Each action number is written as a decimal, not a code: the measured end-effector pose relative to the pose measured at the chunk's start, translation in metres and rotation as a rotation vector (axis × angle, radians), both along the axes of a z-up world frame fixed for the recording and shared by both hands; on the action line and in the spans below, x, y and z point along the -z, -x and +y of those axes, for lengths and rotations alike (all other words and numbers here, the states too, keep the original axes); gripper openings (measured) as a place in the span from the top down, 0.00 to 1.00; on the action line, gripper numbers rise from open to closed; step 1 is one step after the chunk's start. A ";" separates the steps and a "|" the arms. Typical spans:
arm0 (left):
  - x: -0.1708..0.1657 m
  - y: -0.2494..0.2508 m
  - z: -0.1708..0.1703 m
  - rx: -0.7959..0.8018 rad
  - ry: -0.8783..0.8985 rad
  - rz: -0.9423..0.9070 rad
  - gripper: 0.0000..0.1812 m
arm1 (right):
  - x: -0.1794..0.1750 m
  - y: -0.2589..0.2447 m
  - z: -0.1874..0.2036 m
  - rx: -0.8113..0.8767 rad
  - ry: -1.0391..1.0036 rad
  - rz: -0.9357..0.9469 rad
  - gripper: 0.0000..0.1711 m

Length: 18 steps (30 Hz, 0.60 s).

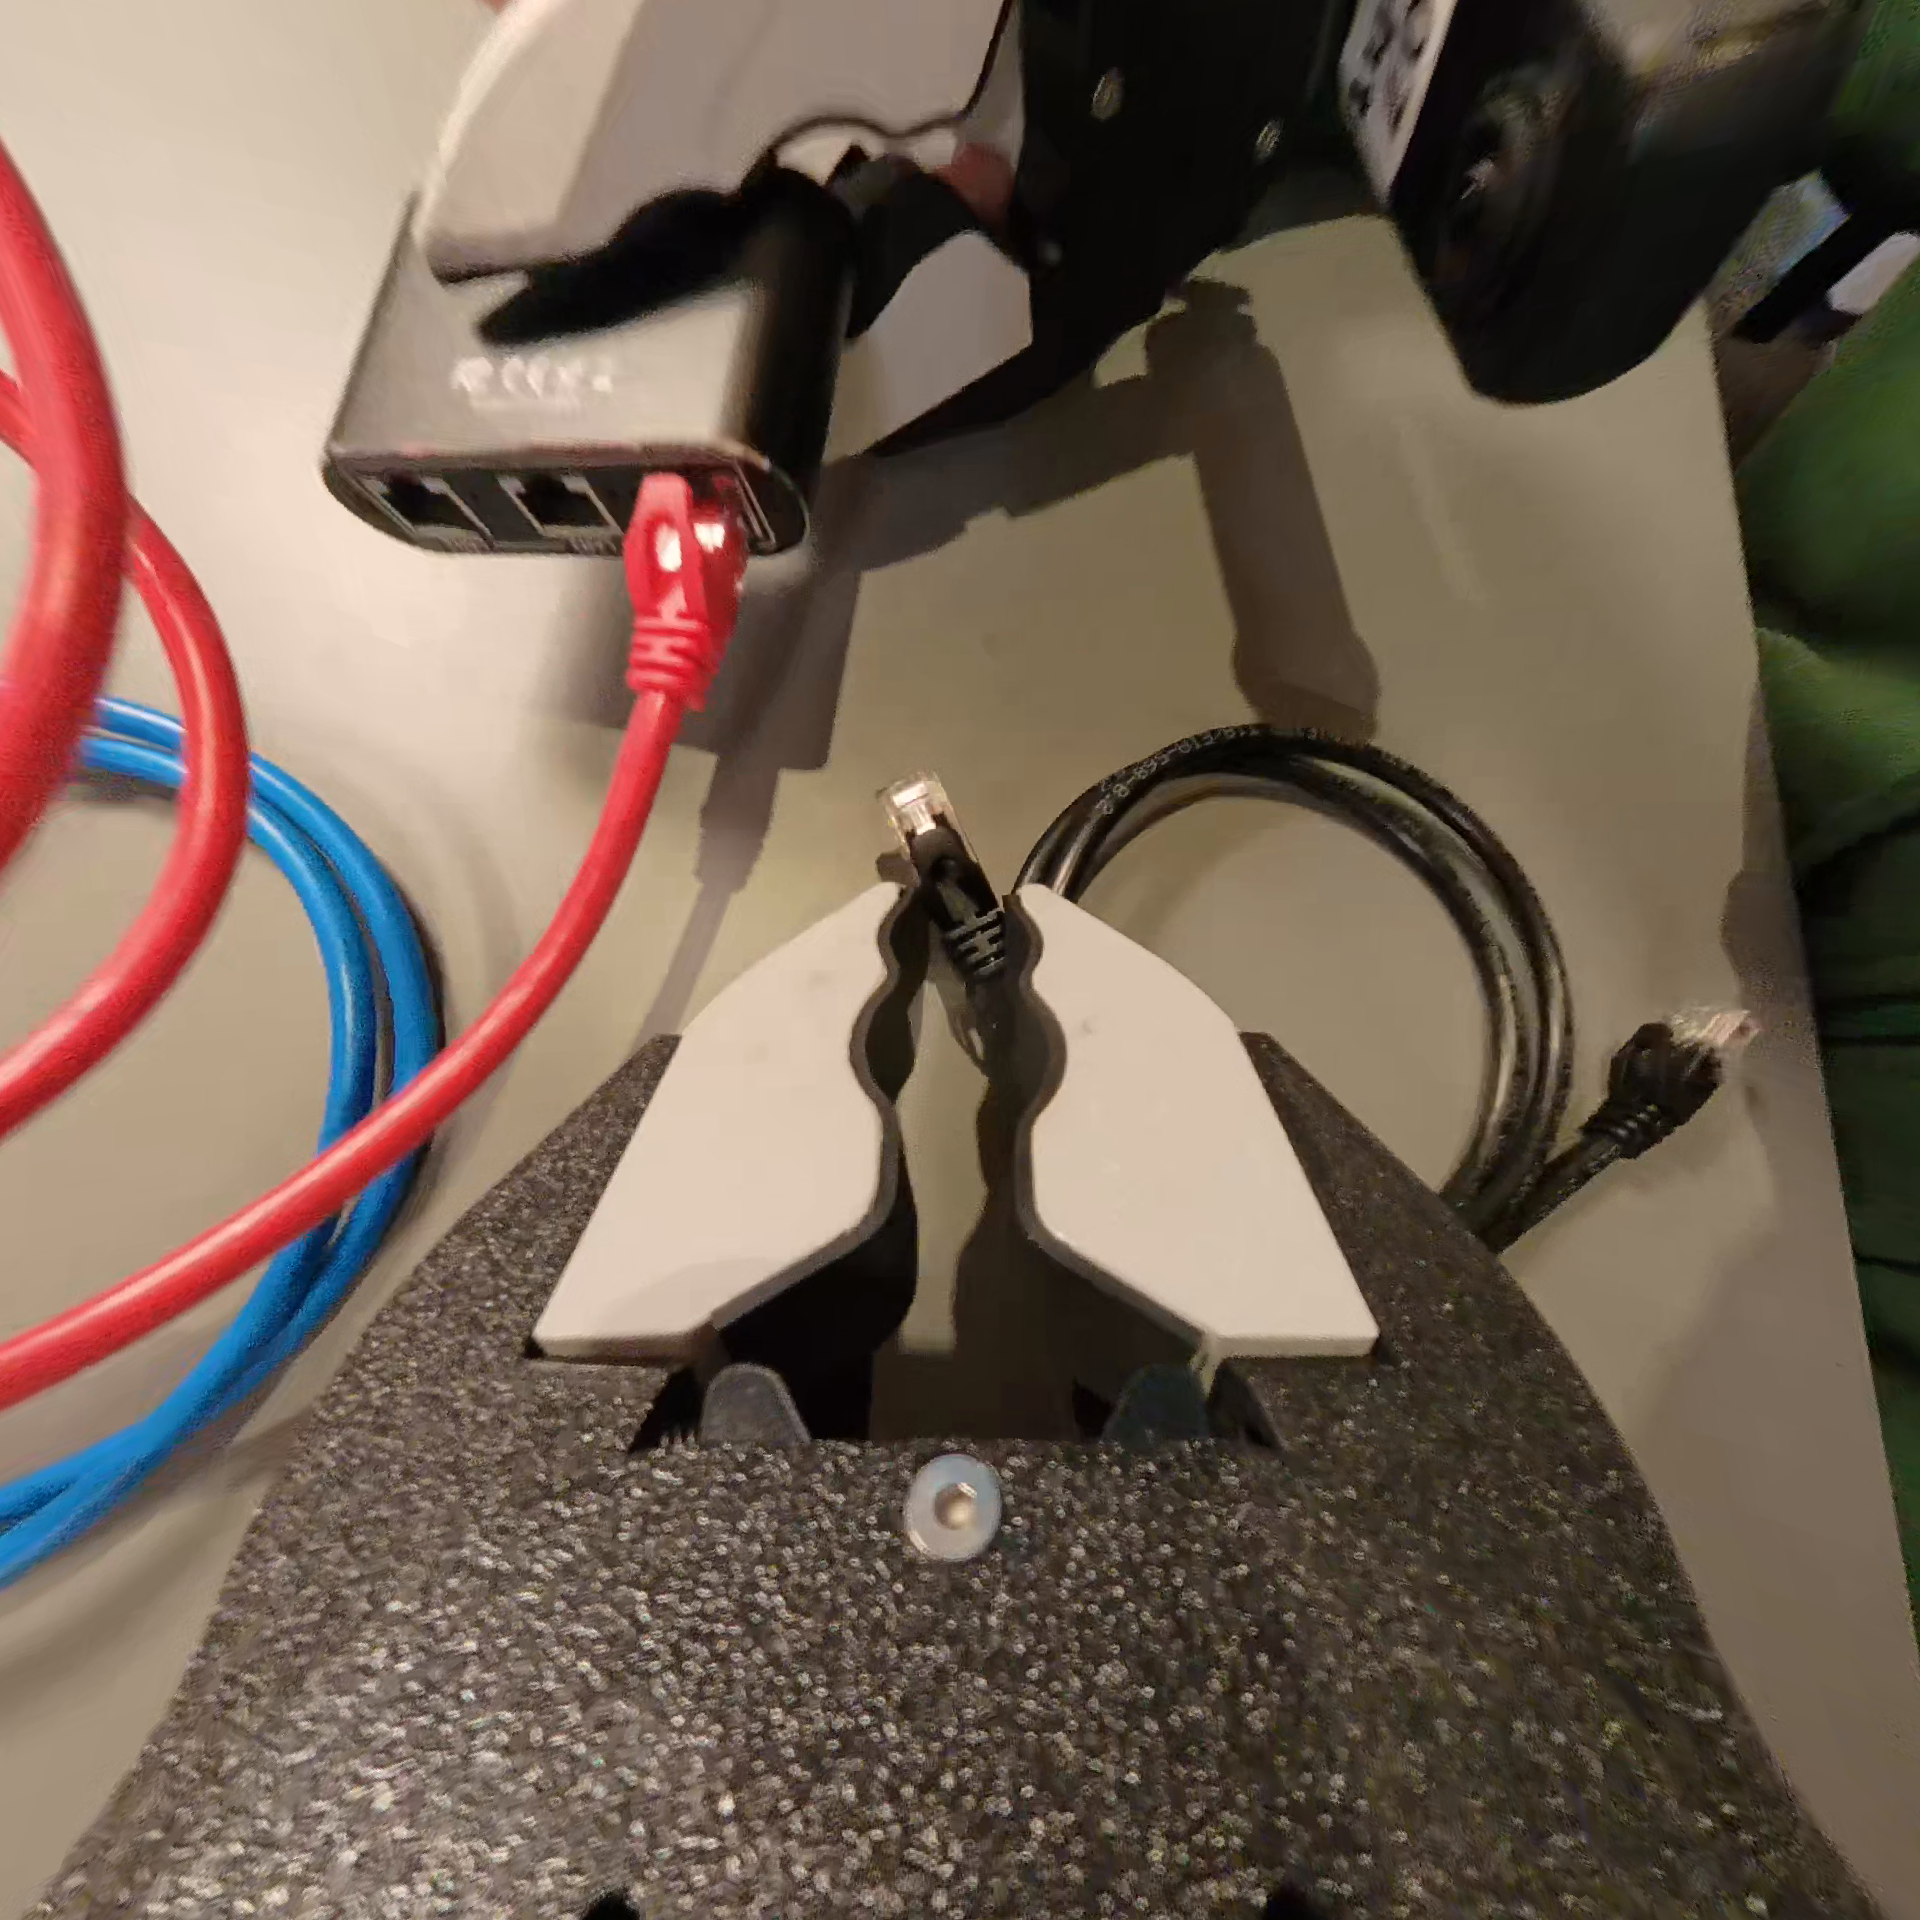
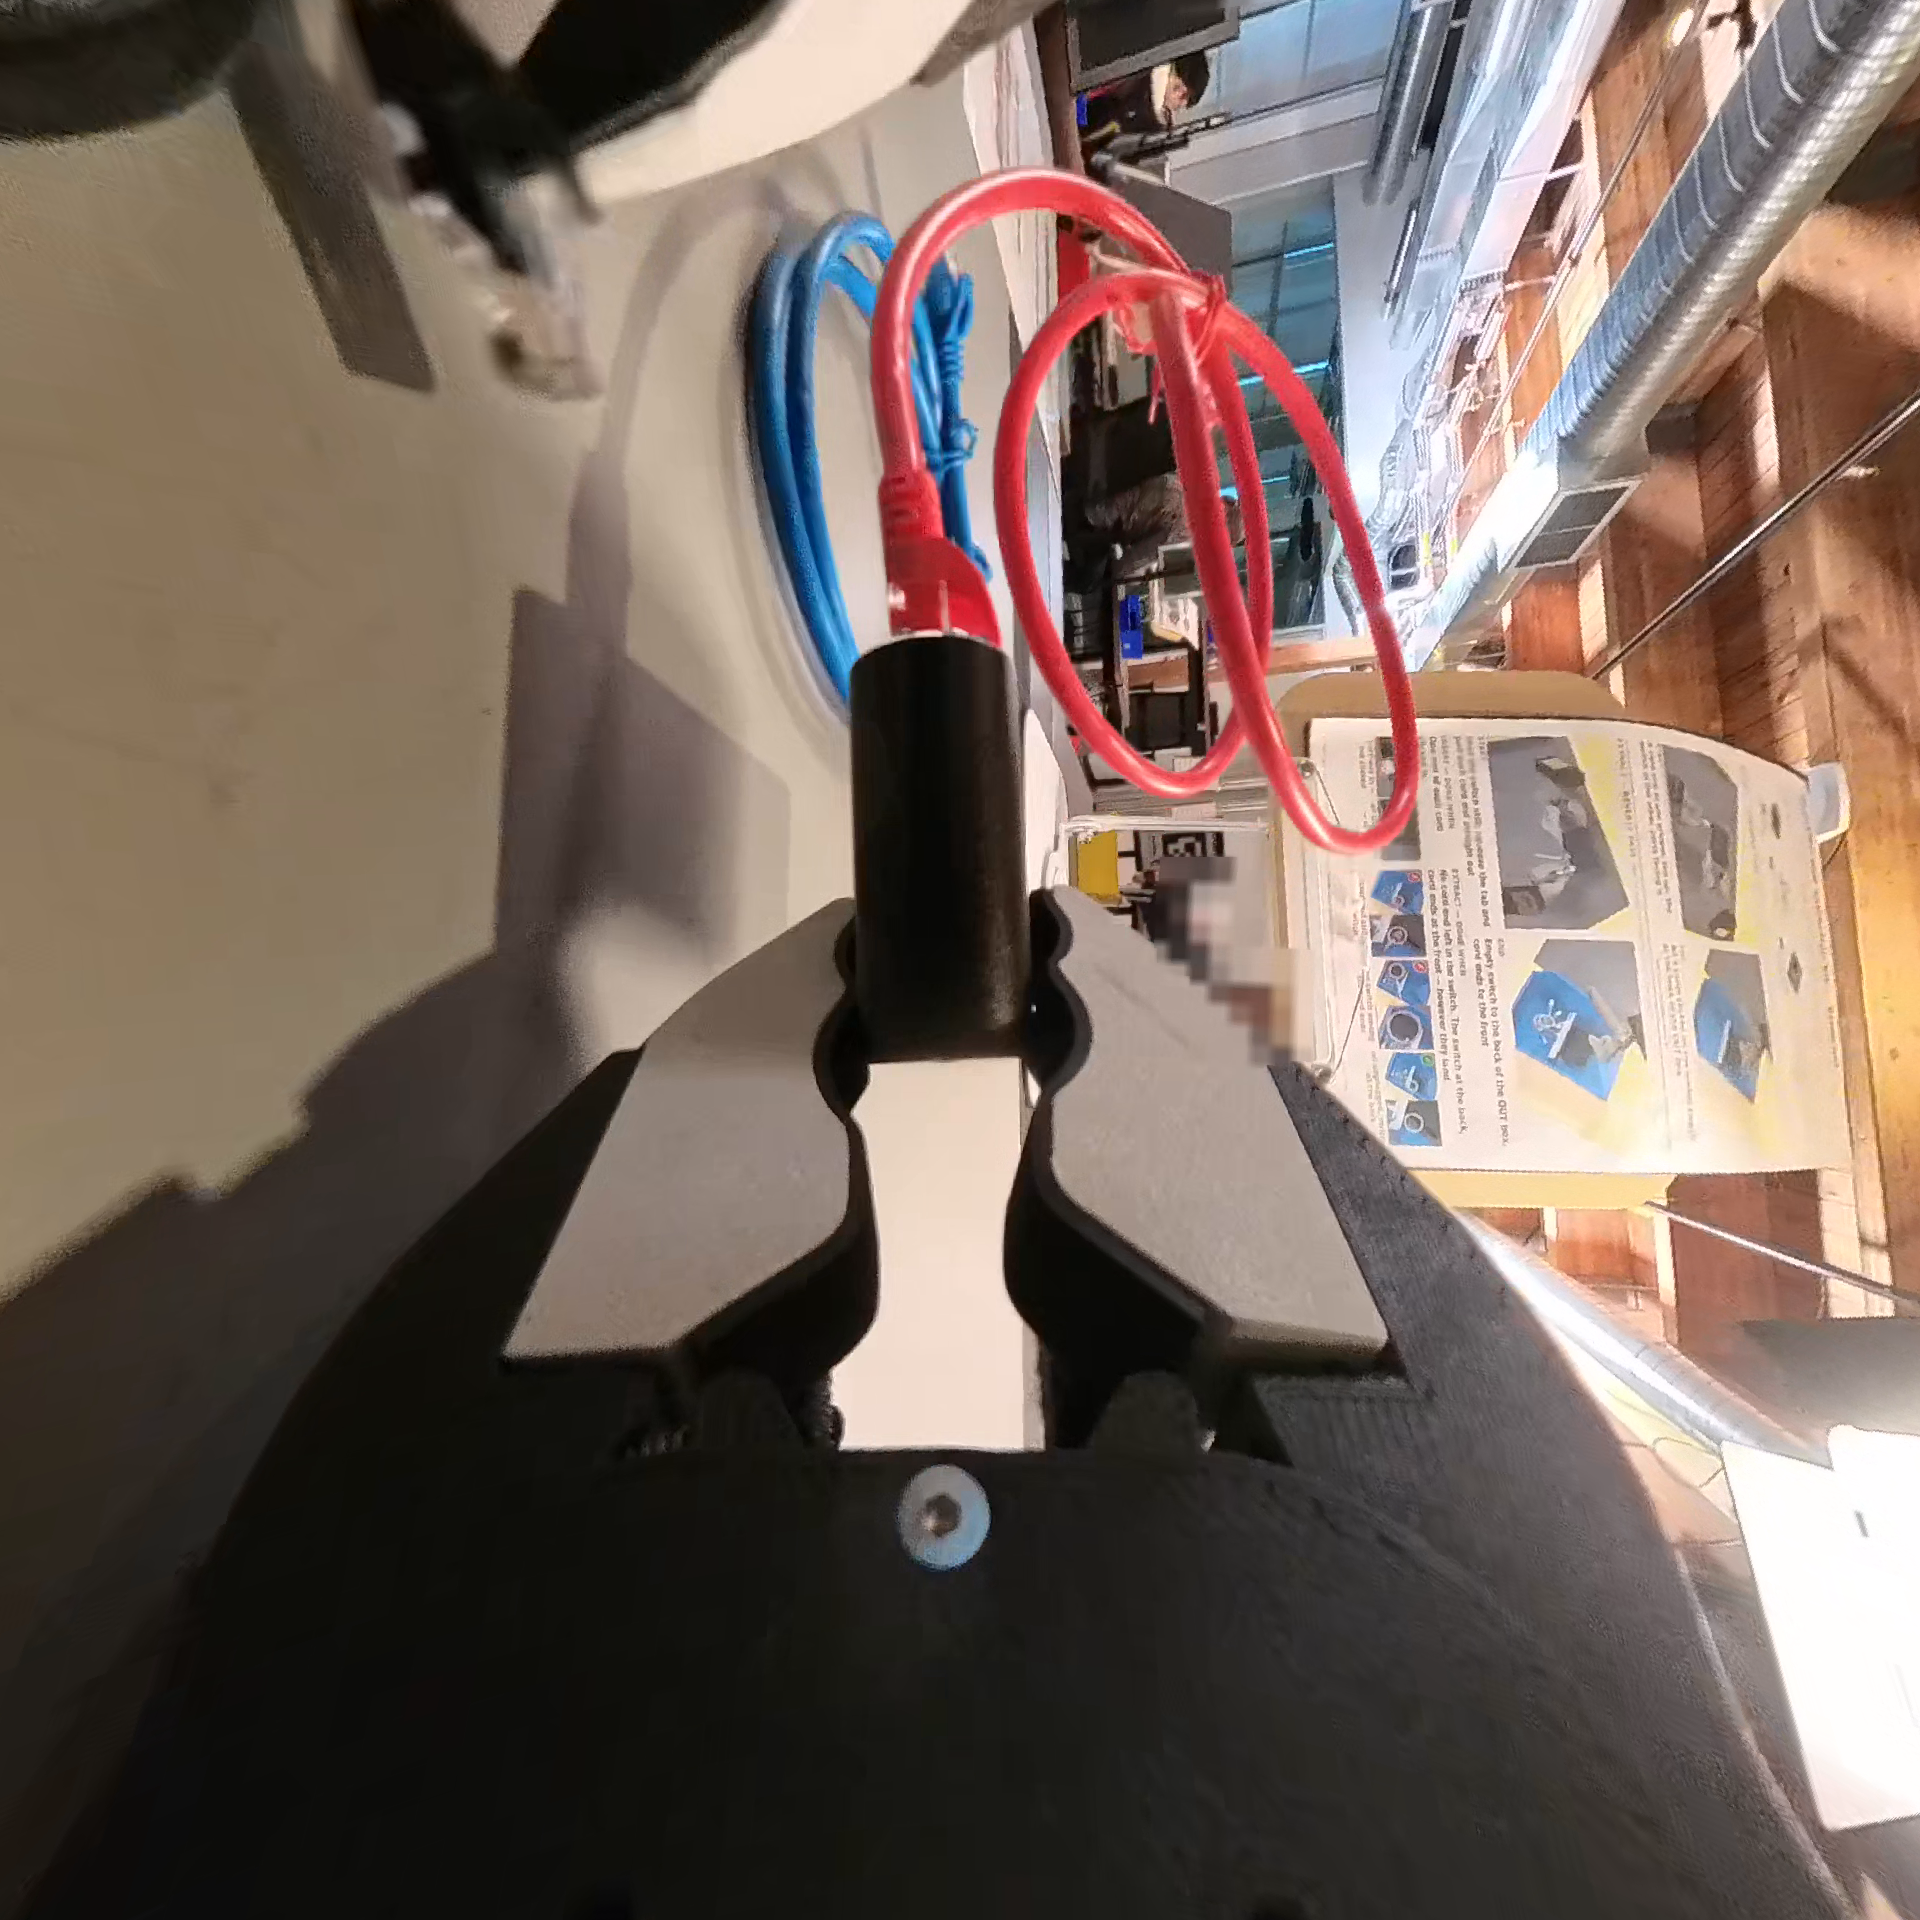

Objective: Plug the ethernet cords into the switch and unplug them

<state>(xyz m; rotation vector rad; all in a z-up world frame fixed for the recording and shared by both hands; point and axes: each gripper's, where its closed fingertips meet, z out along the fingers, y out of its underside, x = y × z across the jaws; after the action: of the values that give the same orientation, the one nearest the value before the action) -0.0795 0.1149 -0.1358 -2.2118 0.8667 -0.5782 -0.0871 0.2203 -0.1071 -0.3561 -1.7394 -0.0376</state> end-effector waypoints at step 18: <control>-0.008 0.023 -0.012 -0.041 0.078 0.048 0.87 | 0.012 0.000 -0.015 -0.069 -0.091 -0.044 0.84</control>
<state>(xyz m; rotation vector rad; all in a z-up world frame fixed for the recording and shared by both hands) -0.1020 0.1029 -0.1273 -2.3174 0.8337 -0.5493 -0.0867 0.2051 -0.1190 -0.2305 -1.7861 -0.0750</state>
